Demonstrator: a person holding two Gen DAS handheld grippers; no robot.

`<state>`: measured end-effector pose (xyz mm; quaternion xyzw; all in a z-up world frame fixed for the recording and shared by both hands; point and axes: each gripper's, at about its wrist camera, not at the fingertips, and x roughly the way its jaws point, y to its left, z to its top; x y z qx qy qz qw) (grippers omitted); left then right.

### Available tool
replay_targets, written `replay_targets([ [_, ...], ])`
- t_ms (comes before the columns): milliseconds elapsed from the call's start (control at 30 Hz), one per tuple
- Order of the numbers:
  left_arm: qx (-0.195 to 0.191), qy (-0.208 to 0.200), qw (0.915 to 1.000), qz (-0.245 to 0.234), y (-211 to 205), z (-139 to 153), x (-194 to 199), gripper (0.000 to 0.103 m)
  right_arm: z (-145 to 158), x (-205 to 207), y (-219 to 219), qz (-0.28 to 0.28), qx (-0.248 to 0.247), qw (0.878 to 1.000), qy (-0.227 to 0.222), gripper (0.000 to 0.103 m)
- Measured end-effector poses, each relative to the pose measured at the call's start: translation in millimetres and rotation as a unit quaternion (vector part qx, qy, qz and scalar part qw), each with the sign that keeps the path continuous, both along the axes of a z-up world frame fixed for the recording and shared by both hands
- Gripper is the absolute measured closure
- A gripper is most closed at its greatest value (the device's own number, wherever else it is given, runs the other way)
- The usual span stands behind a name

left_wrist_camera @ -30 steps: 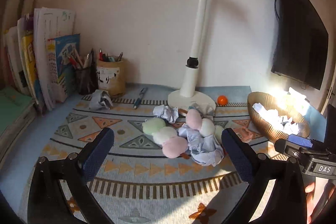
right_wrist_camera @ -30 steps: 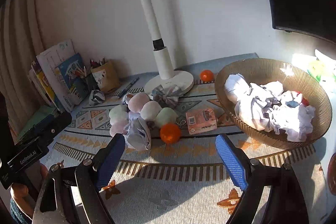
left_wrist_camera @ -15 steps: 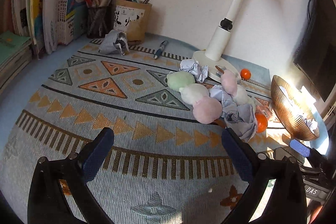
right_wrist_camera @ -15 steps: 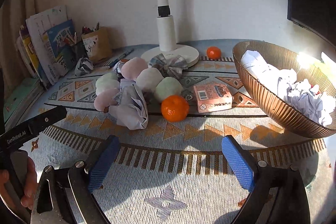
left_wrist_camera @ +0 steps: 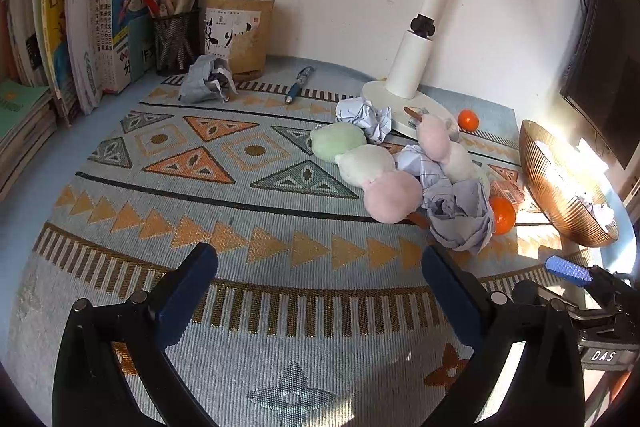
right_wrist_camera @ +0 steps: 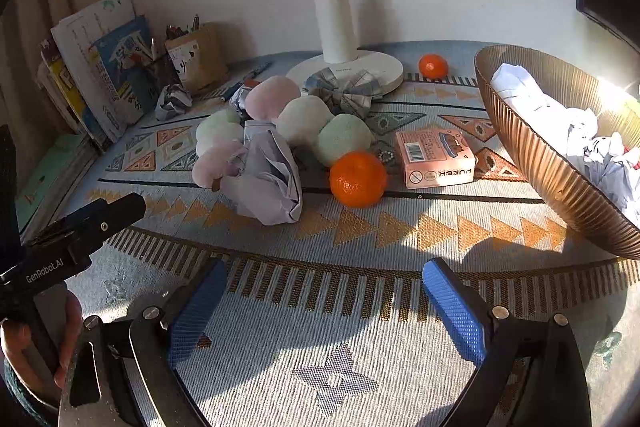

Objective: Organize objects
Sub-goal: 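Move both tools back over the desk toward remaining items, then grasp crumpled paper with right tool while left tool grasps grey cloth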

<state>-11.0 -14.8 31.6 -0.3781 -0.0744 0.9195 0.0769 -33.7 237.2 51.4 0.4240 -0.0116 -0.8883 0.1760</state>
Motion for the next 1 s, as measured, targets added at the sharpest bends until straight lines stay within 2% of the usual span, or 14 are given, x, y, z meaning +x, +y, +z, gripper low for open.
replay_targets([
  [133,0.015,-0.028,0.9995,0.005,-24,15,-16,0.001,14,-5,-16,0.051,-0.017,0.998,-0.036,0.005],
  [233,0.041,-0.025,0.9984,0.028,-56,29,-47,0.001,26,-20,-32,0.042,0.005,0.999,-0.018,0.005],
  [400,0.006,0.005,0.9945,0.105,-95,26,-115,0.001,27,-50,-51,0.020,0.009,1.000,0.020,0.005],
  [467,-0.003,-0.002,0.9947,0.103,-99,20,-143,0.001,21,-53,-51,-0.008,0.018,0.999,0.045,0.008],
  [533,-0.010,-0.016,0.9950,0.098,-99,12,-168,0.001,16,-52,-48,-0.002,0.006,0.998,0.063,0.008],
  [667,-0.027,-0.041,0.9939,0.099,-94,-8,-199,0.001,5,-52,-57,0.019,0.030,0.998,0.056,0.008],
  [700,-0.030,-0.042,0.9936,0.100,-92,-11,-203,0.002,4,-51,-62,0.017,0.051,0.996,0.065,0.008],
  [733,-0.039,-0.045,0.9930,0.102,-89,-14,-208,0.009,3,-52,-66,0.016,0.068,0.995,0.067,0.013],
  [767,-0.048,-0.054,0.9922,0.101,-86,-17,-213,0.031,2,-52,-69,0.014,0.077,0.994,0.071,0.022],
  [800,-0.046,-0.063,0.9926,0.094,-85,-19,-216,0.043,2,-51,-70,0.015,0.083,0.993,0.077,0.026],
  [833,-0.045,-0.064,0.9929,0.089,-84,-19,-217,0.051,2,-49,-70,0.021,0.083,0.993,0.080,0.039],
  [867,-0.048,-0.057,0.9933,0.089,-83,-17,-215,0.058,1,-47,-71,0.030,0.080,0.993,0.080,0.060],
  [900,-0.047,-0.051,0.9941,0.083,-81,-14,-211,0.059,0,-47,-73,0.042,0.079,0.993,0.075,0.064],
  [1000,-0.062,-0.029,0.9948,0.074,-73,0,-185,0.059,3,-41,-71,0.040,0.080,0.992,0.090,0.064],
])
